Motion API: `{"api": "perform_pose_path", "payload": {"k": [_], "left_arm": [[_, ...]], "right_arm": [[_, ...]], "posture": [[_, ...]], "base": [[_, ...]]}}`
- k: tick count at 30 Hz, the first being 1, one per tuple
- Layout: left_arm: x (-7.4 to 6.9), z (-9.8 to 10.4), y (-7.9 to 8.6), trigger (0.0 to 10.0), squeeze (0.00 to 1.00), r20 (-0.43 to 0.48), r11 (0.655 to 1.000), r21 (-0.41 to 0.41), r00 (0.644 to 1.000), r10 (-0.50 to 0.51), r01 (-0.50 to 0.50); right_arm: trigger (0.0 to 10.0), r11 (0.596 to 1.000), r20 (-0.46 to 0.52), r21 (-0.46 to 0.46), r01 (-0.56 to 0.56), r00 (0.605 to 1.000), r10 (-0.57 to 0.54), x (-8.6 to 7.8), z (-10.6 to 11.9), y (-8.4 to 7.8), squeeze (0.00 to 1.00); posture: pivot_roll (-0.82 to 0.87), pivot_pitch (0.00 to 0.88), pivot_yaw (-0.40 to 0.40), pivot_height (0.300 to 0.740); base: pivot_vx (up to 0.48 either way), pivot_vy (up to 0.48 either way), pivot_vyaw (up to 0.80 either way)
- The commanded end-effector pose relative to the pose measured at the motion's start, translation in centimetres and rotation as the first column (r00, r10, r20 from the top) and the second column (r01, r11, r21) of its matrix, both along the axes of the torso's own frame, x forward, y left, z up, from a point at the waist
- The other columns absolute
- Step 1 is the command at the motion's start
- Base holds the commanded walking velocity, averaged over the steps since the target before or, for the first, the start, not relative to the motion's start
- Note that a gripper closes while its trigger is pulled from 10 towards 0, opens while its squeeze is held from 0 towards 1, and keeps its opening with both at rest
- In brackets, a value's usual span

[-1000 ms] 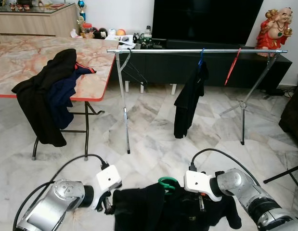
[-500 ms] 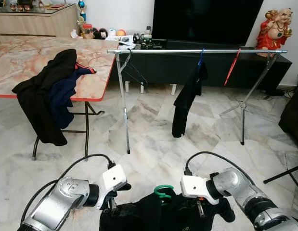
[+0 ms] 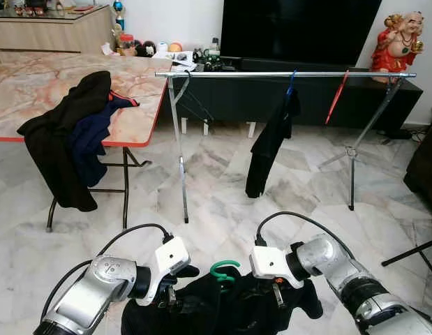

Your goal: Hang hanger

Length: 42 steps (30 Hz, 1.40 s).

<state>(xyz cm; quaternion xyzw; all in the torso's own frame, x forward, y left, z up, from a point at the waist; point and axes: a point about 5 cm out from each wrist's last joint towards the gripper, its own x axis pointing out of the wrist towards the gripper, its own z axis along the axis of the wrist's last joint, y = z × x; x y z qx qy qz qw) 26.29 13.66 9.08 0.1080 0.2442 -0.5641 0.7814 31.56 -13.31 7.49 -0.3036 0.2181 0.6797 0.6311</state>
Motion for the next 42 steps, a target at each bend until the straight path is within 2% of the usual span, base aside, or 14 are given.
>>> {"api": "perform_pose_path", "payload": {"k": [1, 11, 12, 13, 14, 42], "left_arm": [[0.2, 0.4, -0.2, 10.0, 0.00, 0.006, 1.000, -0.021, 1.000, -0.008, 0.008], [0.6, 0.2, -0.5, 10.0, 0.00, 0.011, 0.999, -0.048, 1.000, 0.026, -0.025], [0.6, 0.2, -0.6, 3.9, 0.00, 0.009, 0.998, -0.051, 1.000, 0.026, -0.025], [0.6, 0.2, -0.6, 3.9, 0.00, 0.008, 0.998, -0.053, 1.000, 0.026, -0.026], [0.6, 0.2, -0.6, 0.0, 0.00, 0.006, 0.998, -0.057, 0.999, 0.031, -0.031], [0.9, 0.1, -0.6, 0.0, 0.00, 0.008, 0.998, -0.056, 0.999, 0.039, -0.038]], "right_arm": [[0.0, 0.999, 0.045, 0.047, -0.014, 0.999, 0.012, 0.7, 1.3, 0.7, 0.00], [0.0, 0.996, 0.037, 0.082, -0.026, 0.999, 0.023, 0.9, 1.6, 1.8, 0.00], [0.0, 0.996, 0.037, 0.082, -0.026, 0.999, 0.023, 0.8, 1.6, 1.8, 0.00], [0.0, 0.996, 0.036, 0.083, -0.026, 0.999, 0.023, 0.8, 1.6, 1.8, 0.00], [0.0, 0.996, 0.034, 0.081, -0.025, 0.999, 0.023, 0.8, 1.6, 1.7, 0.00], [0.0, 0.997, 0.032, 0.076, 0.005, 0.999, -0.008, 1.0, 1.6, 1.4, 0.00]], "posture": [[0.20, 0.011, -0.076, 0.740], [0.21, 0.011, -0.082, 0.740], [0.21, 0.011, -0.082, 0.740], [0.21, 0.010, -0.082, 0.740], [0.20, 0.009, -0.082, 0.740], [0.20, 0.018, -0.082, 0.740]], "base": [[0.000, 0.000, 0.00], [0.000, 0.000, 0.00], [0.000, 0.000, 0.00], [0.000, 0.000, 0.00], [0.000, 0.000, 0.00], [0.000, 0.000, 0.00]]}}
